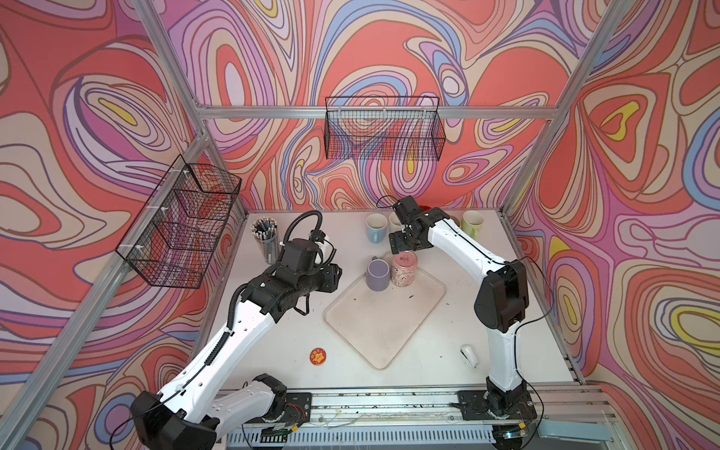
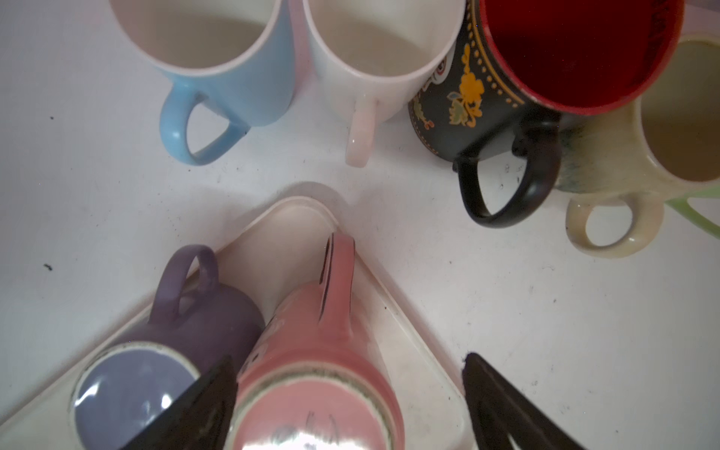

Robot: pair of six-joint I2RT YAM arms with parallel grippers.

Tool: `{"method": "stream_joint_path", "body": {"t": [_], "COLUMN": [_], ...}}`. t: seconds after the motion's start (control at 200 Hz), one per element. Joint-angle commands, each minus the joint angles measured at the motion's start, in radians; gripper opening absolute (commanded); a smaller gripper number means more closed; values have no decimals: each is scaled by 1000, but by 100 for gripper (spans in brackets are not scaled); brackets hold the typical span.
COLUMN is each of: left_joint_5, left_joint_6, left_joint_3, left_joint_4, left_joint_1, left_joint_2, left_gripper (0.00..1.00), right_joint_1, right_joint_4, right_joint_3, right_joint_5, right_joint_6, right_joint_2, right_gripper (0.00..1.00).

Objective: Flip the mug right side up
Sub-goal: 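Lower the right gripper onto the pink skull mug's handle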

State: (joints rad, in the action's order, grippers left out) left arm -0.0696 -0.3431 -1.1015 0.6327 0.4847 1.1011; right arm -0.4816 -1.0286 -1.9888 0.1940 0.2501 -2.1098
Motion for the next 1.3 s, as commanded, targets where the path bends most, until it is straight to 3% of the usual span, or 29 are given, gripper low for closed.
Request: {"method": "stream_joint_path", "body": {"t": [0.0, 0.265, 0.681, 0.916, 1.292], "left_joint_5": [10, -14, -38, -40, -32], "left_joint_6": [26, 16, -2, -5, 0], "left_joint_3": [4, 11, 14, 16, 14], "left_joint_4": [17, 10, 6, 6, 10], "left_joint_1": [0, 0, 0, 0, 1], "left_joint_2": [7, 13, 18, 20, 22], "left_gripper": [53, 52, 52, 52, 52], "right_joint_1": [12, 21, 20, 20, 17], "right_joint_4": [-51, -62, 2, 69, 74], "right_joint_3": [-58, -38, 226, 336, 310], "right_joint_5": [1, 35, 38, -105, -278], "right_joint_6": [-15, -20, -1, 3, 2], "right_joint_2": [-49, -75, 115, 190, 155], "right_gripper": [92, 89, 86, 80, 57]}}
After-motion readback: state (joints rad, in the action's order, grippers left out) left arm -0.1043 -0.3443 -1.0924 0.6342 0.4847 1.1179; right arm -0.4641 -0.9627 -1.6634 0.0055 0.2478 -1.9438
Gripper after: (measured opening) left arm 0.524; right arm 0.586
